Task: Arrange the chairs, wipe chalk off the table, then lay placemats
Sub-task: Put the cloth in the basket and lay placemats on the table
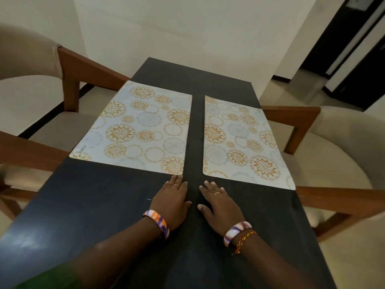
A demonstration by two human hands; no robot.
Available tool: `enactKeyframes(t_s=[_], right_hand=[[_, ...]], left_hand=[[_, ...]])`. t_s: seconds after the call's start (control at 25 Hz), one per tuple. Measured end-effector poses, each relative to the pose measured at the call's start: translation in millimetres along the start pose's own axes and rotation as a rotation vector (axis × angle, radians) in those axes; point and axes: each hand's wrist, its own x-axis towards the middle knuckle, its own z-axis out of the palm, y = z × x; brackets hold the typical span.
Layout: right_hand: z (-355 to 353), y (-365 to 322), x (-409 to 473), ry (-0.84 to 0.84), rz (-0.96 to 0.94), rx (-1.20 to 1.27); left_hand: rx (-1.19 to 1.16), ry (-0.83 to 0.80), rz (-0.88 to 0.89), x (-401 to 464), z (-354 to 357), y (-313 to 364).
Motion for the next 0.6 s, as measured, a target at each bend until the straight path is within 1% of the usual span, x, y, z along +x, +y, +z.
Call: enactKeyframes(t_s=[0.2, 0.28, 0.44, 0.6], right_hand=[[-1, 59, -73, 0.026, 0.039, 0.053], [-1, 95, -120, 0.017, 0.054, 0.062], [-2, 167, -201, 0.015, 0.025, 0.043], [-13, 221, -241, -0.035, -0.002, -0.006]], left_hand=[[0.027, -0.074, 0.049, -9, 27, 72], [0.042, -0.116, 0.077, -15, 47, 117], [0.090, -0.119, 0.006, -19, 89, 199], [0.107, -0.125, -0.041, -5, 113, 261]])
